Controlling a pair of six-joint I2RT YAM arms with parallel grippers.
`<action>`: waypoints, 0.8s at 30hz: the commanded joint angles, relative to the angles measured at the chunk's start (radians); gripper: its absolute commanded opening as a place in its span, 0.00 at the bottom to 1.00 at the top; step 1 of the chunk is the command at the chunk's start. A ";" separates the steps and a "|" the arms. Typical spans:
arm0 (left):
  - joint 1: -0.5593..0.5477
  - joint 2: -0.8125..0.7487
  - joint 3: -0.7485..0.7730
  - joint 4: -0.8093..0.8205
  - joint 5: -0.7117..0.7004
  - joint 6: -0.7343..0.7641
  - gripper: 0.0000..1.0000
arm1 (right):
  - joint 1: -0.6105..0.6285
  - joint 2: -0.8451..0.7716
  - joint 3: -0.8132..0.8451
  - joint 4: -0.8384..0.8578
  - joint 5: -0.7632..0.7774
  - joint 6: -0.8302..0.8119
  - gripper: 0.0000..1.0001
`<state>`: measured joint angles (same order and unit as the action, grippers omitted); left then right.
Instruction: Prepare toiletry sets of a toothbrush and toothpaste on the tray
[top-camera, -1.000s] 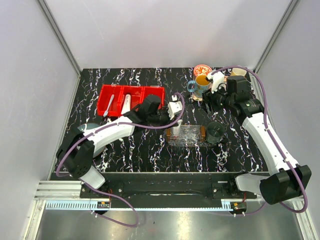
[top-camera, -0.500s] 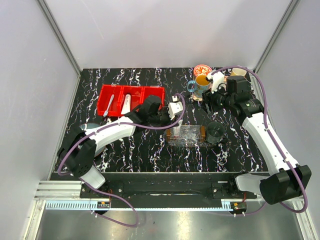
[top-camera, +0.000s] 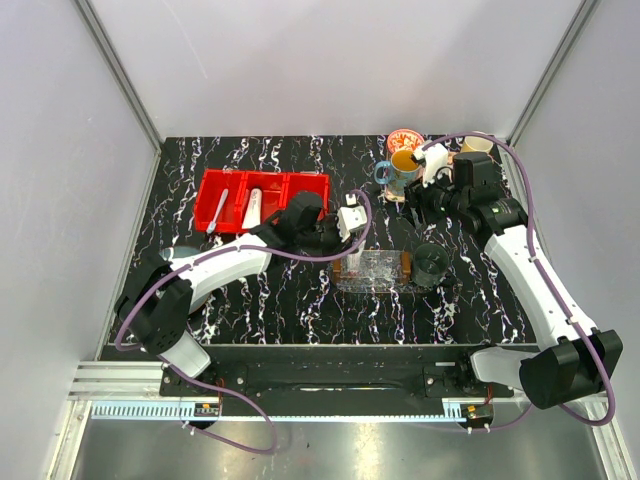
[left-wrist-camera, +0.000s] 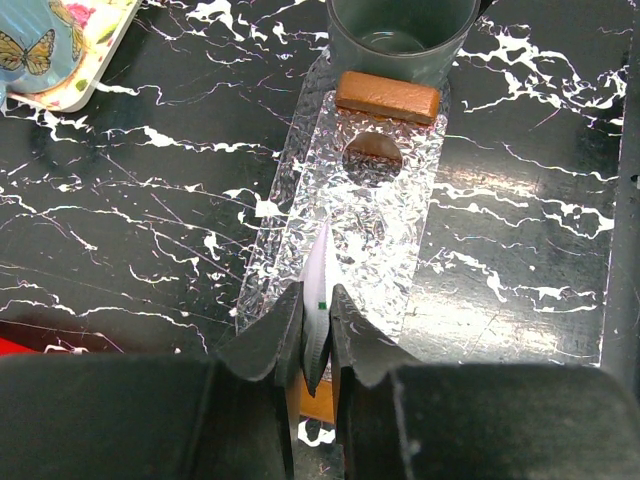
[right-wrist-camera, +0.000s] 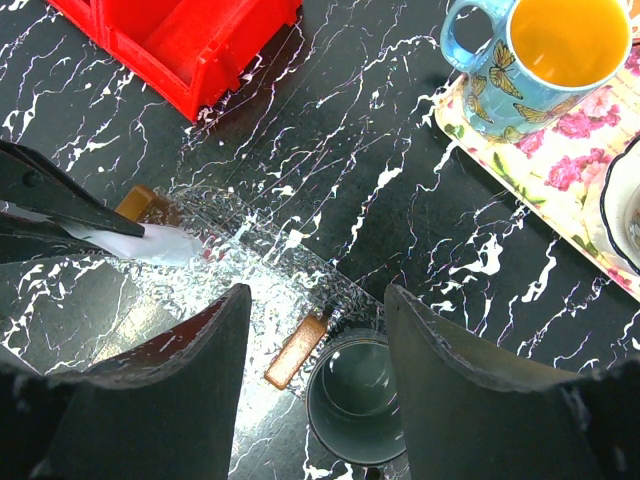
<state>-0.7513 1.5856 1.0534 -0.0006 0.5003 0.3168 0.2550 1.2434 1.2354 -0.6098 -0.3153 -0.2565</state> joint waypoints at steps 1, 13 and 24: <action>-0.006 -0.021 0.008 0.002 -0.008 0.039 0.17 | -0.006 -0.027 -0.001 0.033 -0.011 0.008 0.62; -0.006 -0.053 0.011 -0.052 -0.019 0.053 0.52 | -0.005 -0.021 0.003 0.033 -0.018 0.010 0.62; 0.020 -0.193 0.043 -0.096 -0.029 -0.011 0.69 | -0.005 -0.006 0.013 0.031 -0.013 0.005 0.62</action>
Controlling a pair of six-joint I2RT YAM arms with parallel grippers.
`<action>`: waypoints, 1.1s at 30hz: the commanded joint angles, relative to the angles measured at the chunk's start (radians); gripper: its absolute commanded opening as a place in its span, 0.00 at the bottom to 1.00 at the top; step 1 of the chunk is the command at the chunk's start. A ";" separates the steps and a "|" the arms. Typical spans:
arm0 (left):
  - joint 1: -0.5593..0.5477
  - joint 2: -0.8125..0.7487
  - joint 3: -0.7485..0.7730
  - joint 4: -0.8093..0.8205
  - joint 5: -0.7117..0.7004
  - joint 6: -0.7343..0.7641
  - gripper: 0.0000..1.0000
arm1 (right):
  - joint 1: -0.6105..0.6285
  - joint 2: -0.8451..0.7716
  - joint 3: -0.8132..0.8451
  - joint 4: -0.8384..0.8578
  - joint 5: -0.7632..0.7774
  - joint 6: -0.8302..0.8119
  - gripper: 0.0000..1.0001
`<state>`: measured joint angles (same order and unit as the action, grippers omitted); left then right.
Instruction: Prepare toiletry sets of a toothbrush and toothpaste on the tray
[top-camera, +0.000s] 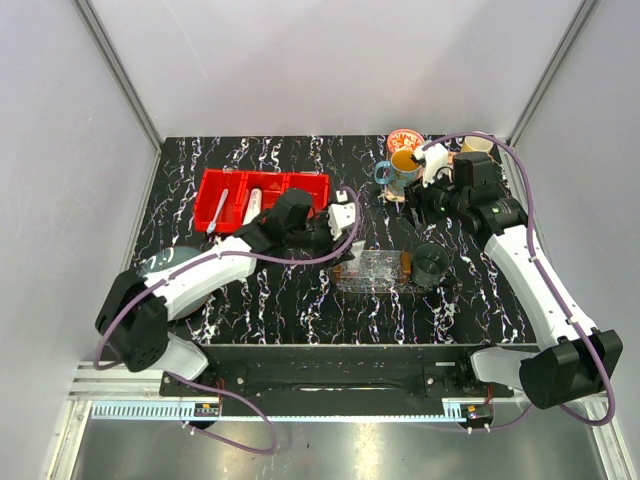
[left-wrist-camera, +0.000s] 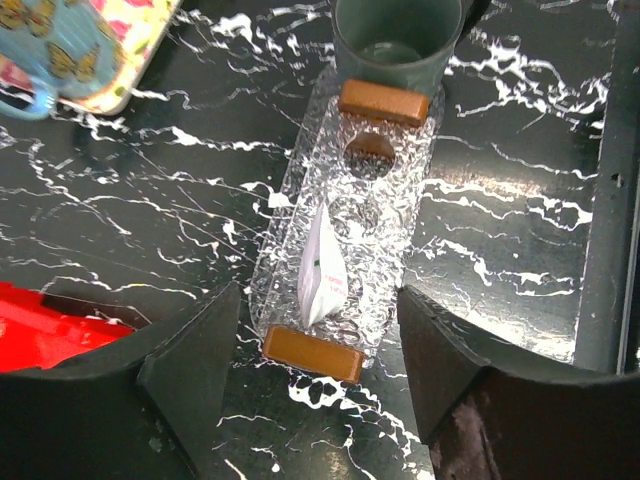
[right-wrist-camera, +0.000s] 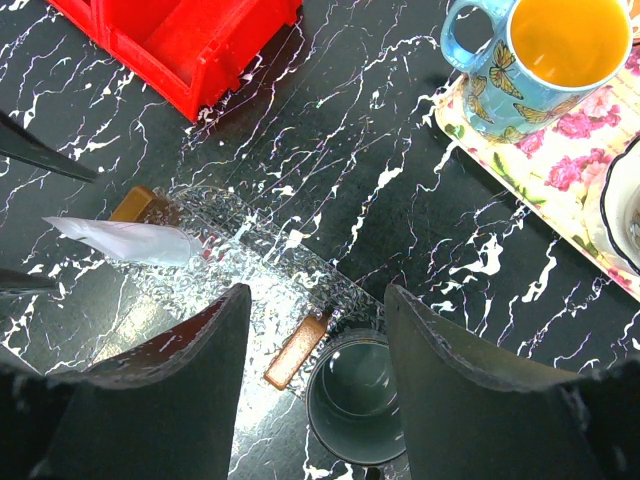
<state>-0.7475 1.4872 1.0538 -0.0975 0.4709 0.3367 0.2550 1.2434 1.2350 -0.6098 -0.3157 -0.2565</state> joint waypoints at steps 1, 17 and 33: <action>0.031 -0.105 0.044 -0.004 0.003 -0.051 0.69 | -0.005 -0.002 0.017 0.031 -0.013 0.003 0.62; 0.358 -0.209 0.081 -0.082 -0.265 -0.186 0.66 | -0.005 0.051 0.049 0.033 0.018 0.000 0.62; 0.470 0.215 0.325 -0.185 -0.571 -0.240 0.59 | -0.005 0.059 0.034 0.050 0.015 0.008 0.62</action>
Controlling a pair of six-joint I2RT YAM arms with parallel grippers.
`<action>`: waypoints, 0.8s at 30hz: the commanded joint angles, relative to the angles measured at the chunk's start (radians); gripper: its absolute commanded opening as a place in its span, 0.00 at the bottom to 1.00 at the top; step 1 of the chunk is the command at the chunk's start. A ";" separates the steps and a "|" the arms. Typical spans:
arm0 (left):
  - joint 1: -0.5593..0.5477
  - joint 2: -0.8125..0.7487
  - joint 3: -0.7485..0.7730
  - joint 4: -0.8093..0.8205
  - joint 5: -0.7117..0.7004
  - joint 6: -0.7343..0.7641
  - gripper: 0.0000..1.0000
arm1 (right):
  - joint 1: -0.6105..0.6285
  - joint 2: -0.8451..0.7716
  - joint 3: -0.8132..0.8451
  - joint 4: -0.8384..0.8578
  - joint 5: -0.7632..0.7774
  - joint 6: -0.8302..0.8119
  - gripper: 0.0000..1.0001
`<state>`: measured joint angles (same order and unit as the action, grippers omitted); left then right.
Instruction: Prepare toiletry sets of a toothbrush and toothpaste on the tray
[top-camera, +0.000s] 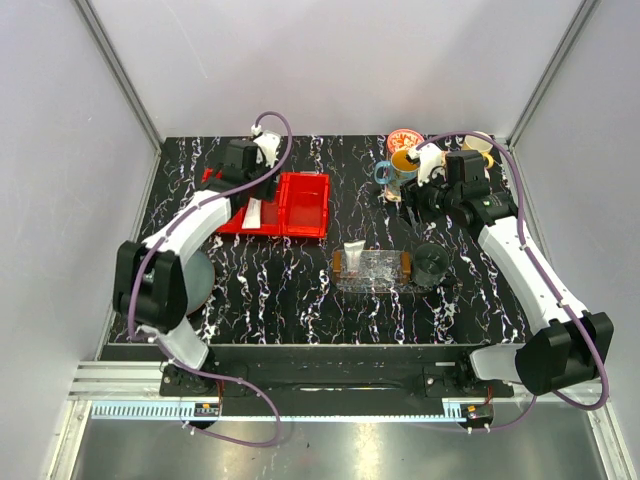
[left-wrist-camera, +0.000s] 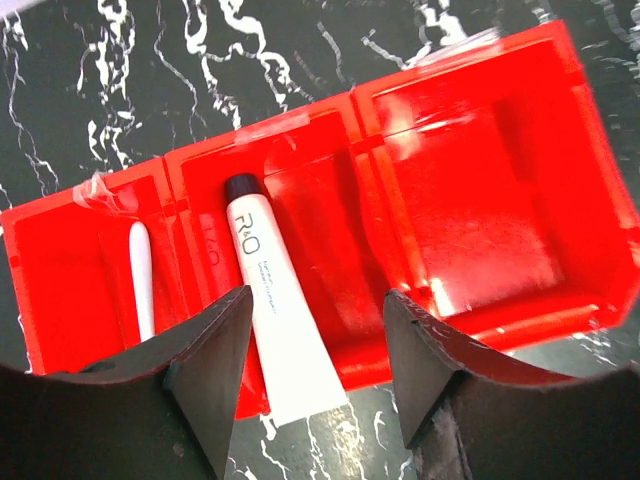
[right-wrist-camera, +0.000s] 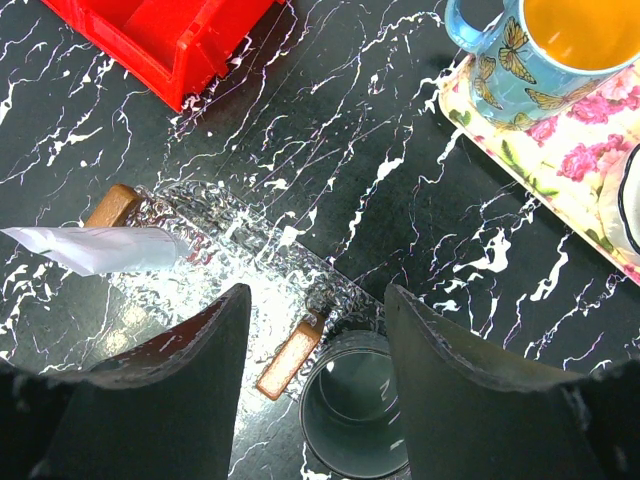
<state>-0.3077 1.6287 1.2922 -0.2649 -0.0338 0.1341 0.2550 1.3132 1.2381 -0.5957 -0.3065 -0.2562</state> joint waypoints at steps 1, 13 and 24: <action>0.035 0.094 0.114 -0.025 -0.067 -0.044 0.59 | -0.006 -0.014 0.026 0.037 0.006 0.008 0.62; 0.053 0.298 0.214 -0.114 -0.092 -0.031 0.60 | -0.005 -0.026 0.009 0.036 0.012 0.002 0.62; 0.051 0.333 0.216 -0.165 -0.129 -0.013 0.62 | -0.005 -0.022 0.000 0.045 0.000 0.002 0.62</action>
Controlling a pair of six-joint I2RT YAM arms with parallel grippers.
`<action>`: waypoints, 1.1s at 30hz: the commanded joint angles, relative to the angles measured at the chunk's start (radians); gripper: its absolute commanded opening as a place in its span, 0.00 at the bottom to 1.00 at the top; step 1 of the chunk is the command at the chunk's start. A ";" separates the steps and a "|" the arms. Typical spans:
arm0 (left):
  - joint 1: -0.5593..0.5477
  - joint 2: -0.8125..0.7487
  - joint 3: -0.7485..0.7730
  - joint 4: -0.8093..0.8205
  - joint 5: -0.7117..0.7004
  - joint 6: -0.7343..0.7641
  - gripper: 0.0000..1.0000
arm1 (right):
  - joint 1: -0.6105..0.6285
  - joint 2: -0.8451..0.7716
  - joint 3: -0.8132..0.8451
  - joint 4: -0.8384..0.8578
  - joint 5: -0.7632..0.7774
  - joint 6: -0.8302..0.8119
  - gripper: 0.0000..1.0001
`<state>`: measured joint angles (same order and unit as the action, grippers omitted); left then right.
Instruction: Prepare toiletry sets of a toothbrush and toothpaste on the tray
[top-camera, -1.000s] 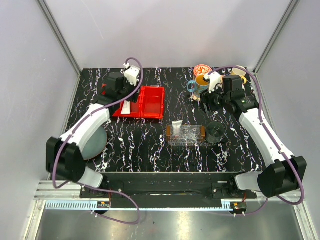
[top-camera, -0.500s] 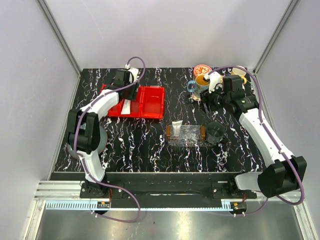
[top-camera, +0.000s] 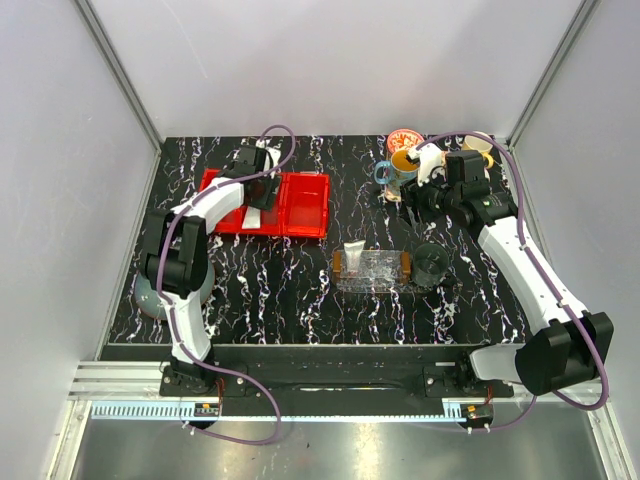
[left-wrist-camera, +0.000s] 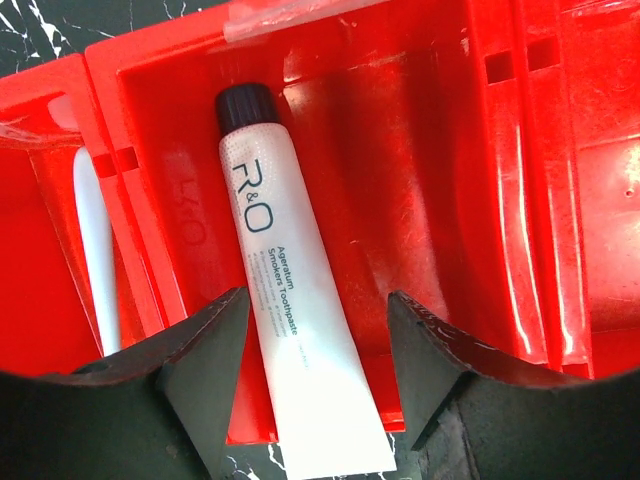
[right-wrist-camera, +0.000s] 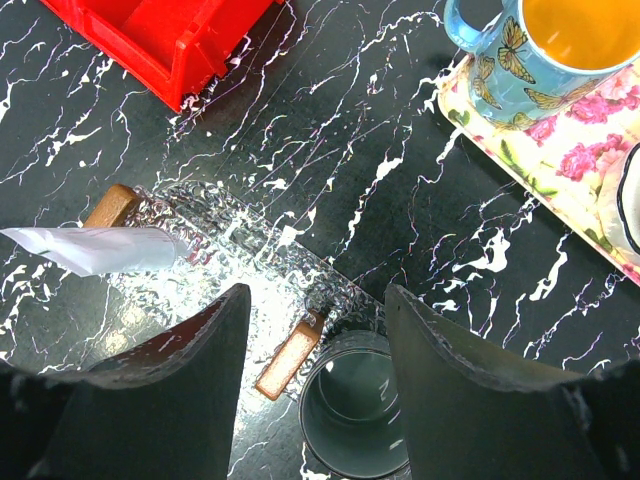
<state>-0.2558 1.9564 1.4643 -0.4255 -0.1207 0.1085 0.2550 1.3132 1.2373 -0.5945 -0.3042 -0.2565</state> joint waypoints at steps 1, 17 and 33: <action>0.001 0.012 0.044 -0.009 -0.043 0.010 0.62 | -0.005 -0.022 -0.001 0.045 -0.004 0.000 0.62; -0.029 0.078 0.033 -0.029 -0.043 0.002 0.63 | -0.005 -0.045 -0.015 0.047 -0.001 -0.010 0.62; -0.066 0.078 0.019 -0.021 -0.076 0.013 0.55 | -0.007 -0.062 -0.039 0.047 0.008 -0.020 0.62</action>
<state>-0.3161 2.0106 1.4792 -0.4385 -0.1768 0.1154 0.2550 1.2823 1.2034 -0.5869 -0.3038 -0.2653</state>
